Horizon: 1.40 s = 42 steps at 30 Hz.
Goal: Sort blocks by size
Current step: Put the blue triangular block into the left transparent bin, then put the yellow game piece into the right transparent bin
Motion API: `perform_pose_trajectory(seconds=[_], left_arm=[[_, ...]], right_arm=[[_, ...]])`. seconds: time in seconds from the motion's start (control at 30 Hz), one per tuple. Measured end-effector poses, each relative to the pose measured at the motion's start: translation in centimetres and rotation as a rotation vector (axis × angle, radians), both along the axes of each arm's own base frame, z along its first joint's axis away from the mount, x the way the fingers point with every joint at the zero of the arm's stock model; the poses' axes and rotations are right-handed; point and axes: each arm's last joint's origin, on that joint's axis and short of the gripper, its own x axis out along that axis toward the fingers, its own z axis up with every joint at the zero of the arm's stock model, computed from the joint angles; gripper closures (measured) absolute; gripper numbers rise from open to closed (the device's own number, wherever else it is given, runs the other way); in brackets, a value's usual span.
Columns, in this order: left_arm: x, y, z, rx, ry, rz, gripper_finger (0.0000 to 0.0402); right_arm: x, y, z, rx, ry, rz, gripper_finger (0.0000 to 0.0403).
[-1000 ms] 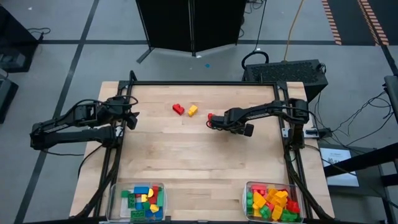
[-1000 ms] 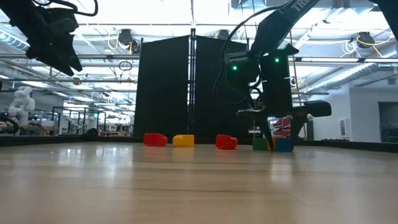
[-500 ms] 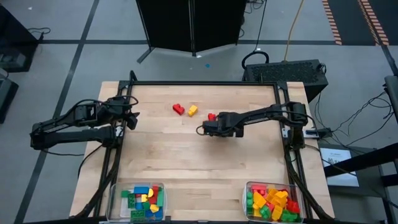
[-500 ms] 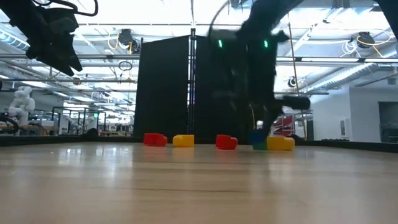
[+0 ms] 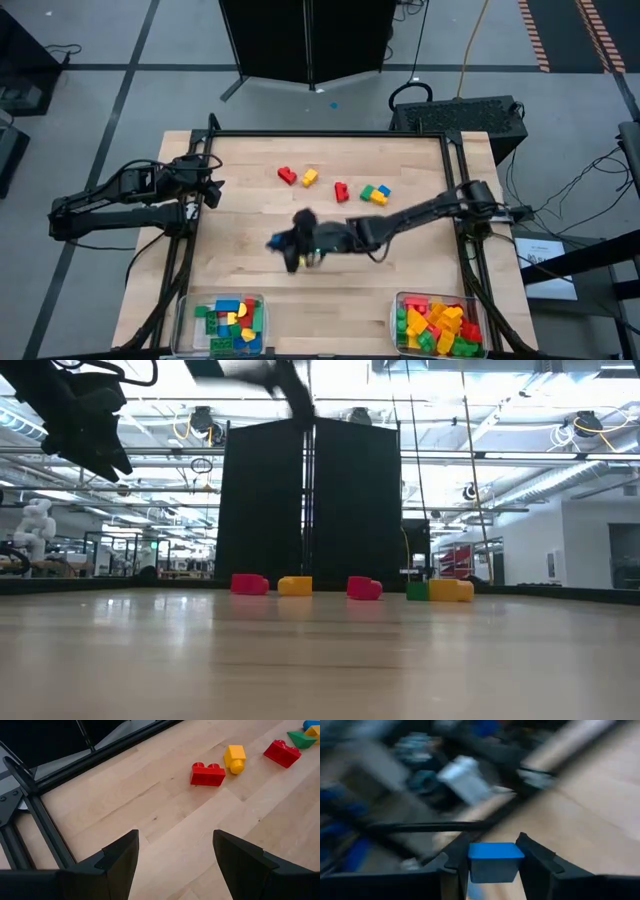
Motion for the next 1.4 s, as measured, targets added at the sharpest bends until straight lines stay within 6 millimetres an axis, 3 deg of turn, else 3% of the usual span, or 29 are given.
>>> perform_pose_trajectory(seconds=[0.2,0.37,0.63,0.77,0.93,1.2,1.3,1.4], left_arm=[[0.0,0.0,0.0,0.0,0.0,0.0,0.0146],[0.0,0.0,0.0,-0.001,-0.001,0.001,0.0146],[0.0,0.0,0.0,-0.001,-0.001,0.001,0.0146],[0.0,0.0,0.0,-0.001,-0.001,0.002,0.0146],[0.0,0.0,0.0,-0.002,-0.001,0.001,0.0146],[0.0,0.0,0.0,-0.002,-0.001,0.0,0.0146],[0.0,0.0,0.0,-0.003,-0.001,0.0,0.0146],[0.0,0.0,0.0,-0.003,-0.001,0.0,0.0146]], right_arm=[[1.6,4.6,-0.2,-0.169,-0.174,0.235,0.0289],[4.9,7.1,-1.3,-0.169,-0.199,0.398,0.0289],[10.0,9.0,-3.2,-0.146,-0.098,0.536,0.0289],[10.9,9.5,-4.7,-0.121,-0.004,0.567,0.0289],[10.5,9.3,-6.2,-0.074,0.165,0.548,0.0288],[10.5,8.9,-5.9,0.003,0.189,0.517,0.0099],[10.4,7.8,-4.6,0.022,0.191,0.507,0.0079],[9.3,5.5,-1.0,-0.031,0.226,0.491,0.0086]])
